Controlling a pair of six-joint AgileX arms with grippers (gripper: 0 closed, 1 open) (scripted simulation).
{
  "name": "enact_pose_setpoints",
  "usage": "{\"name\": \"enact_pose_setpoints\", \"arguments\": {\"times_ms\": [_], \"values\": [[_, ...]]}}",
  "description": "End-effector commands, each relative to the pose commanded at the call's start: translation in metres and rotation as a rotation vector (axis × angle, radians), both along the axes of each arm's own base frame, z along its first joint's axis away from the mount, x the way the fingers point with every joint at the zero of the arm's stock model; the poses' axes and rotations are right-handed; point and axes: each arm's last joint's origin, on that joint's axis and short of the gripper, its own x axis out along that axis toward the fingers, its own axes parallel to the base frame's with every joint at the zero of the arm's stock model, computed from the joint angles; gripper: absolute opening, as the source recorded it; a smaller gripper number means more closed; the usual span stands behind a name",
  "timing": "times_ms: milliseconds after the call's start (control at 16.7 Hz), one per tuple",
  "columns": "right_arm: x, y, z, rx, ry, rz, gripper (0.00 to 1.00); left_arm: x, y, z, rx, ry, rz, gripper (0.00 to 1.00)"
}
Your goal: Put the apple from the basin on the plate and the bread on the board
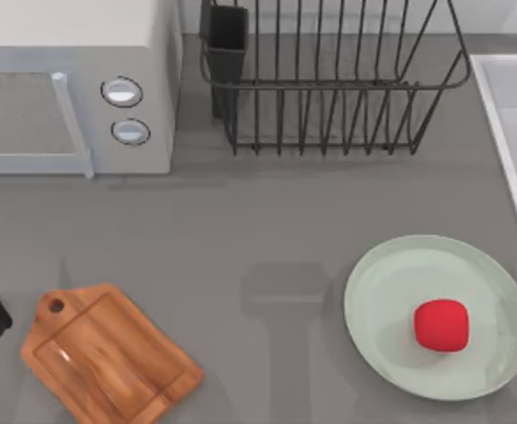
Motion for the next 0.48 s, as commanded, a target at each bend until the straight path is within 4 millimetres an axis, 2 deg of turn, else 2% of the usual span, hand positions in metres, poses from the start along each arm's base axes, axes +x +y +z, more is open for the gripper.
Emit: {"name": "enact_pose_setpoints", "arguments": {"times_ms": [480], "values": [[0.0000, -0.0001, -0.0003, -0.001, -0.002, -0.001, 1.00, 0.0002, 0.0008, 0.0045, 0.025, 0.028, 0.008, 1.00]]}}
